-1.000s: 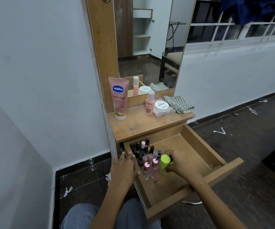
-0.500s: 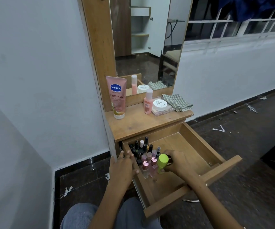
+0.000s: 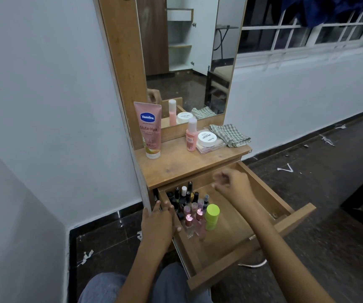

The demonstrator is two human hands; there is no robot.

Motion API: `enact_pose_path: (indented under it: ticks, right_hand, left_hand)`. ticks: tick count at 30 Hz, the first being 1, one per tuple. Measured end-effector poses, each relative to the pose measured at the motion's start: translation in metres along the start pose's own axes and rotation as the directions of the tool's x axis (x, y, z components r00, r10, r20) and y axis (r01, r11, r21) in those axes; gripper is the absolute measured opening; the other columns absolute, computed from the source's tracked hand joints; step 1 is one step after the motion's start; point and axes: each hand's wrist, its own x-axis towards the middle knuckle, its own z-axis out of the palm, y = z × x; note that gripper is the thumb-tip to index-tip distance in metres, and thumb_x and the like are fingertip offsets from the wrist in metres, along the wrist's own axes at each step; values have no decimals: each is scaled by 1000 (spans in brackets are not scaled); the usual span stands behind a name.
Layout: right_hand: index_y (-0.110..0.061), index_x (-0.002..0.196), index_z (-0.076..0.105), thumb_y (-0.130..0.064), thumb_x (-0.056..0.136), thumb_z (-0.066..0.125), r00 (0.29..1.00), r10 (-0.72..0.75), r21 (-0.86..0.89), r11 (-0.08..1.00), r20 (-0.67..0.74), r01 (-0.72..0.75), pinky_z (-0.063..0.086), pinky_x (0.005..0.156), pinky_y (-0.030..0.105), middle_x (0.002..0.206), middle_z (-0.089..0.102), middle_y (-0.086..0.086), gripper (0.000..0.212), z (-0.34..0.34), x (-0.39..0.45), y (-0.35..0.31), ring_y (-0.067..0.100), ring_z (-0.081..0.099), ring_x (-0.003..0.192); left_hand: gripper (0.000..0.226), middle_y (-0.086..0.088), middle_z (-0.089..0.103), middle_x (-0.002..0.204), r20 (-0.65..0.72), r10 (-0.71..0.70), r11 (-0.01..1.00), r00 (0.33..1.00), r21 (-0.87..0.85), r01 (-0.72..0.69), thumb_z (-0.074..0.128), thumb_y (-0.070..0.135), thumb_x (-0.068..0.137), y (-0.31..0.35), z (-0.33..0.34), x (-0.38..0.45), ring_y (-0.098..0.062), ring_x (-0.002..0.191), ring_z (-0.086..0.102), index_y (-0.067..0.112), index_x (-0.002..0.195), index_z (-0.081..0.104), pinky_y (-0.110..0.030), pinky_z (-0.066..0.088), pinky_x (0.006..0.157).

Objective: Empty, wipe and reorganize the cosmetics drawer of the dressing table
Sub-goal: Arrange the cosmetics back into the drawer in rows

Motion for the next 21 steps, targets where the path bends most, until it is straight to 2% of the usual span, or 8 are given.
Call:
enact_pose_path:
  ticks: [3, 8, 11, 14, 17, 19, 21]
  right_hand:
    - [-10, 109, 66, -18, 75, 79, 985, 5, 173, 985, -170, 25, 54, 84, 29, 99, 68, -3, 36, 14, 37, -27, 10, 63, 86]
    - [-7, 121, 55, -22, 76, 78, 948, 24, 266, 962, -317, 65, 49, 87, 32, 116, 63, 6, 53, 37, 92, -59, 21, 59, 106]
    - [-9, 124, 48, -26, 76, 78, 940, 28, 244, 968, -341, 60, 48, 84, 34, 116, 64, 8, 59, 50, 108, -67, 24, 60, 107]
    - [-11, 127, 45, -33, 78, 76, 937, 13, 121, 992, -350, 31, 45, 76, 31, 112, 66, 6, 62, 57, 118, -72, 24, 62, 104]
    - [-11, 117, 51, -28, 82, 72, 938, -42, 43, 997, -345, 61, 46, 71, 33, 103, 67, 7, 44, 55, 122, -73, 26, 63, 95]
    - [-10, 107, 56, -27, 82, 72, 943, -95, 75, 989, -319, 125, 50, 73, 36, 100, 68, 5, 34, 48, 118, -70, 25, 63, 92]
    - [-12, 111, 55, -29, 83, 71, 953, -155, 186, 960, -261, 208, 53, 77, 42, 100, 67, 0, 36, 39, 107, -66, 20, 64, 91]
  left_hand:
    - [67, 1, 20, 159, 6, 5, 1000, 1000, 24, -5, 51, 43, 94, -1, -1, 0, -19, 148, 8, 20, 151, 22, -48, 7, 117]
    - [70, 1, 16, 160, 25, -9, 999, 1000, 38, 9, 50, 44, 95, 0, -1, 1, -19, 148, 5, 19, 152, 19, -48, 6, 117]
    - [72, 1, 14, 160, 47, -22, 999, 999, 30, 20, 50, 44, 95, 0, 0, 3, -19, 148, 4, 20, 152, 16, -48, 4, 117]
    - [72, 1, 11, 160, 63, -29, 1000, 998, 14, 28, 50, 44, 95, -1, 0, 4, -19, 148, 2, 20, 153, 15, -48, 3, 117]
    - [71, 2, 8, 161, 72, -18, 1000, 997, 16, 17, 49, 43, 95, -1, -1, 4, -19, 148, 1, 21, 153, 14, -49, 2, 117]
    - [71, 3, 7, 161, 74, -19, 1000, 997, 9, 18, 49, 43, 95, 0, -1, 5, -19, 148, 0, 21, 153, 14, -49, 2, 117]
    - [72, 2, 9, 161, 64, -24, 1000, 998, 8, 23, 50, 43, 95, 0, 0, 4, -19, 148, 1, 20, 153, 14, -49, 2, 117]
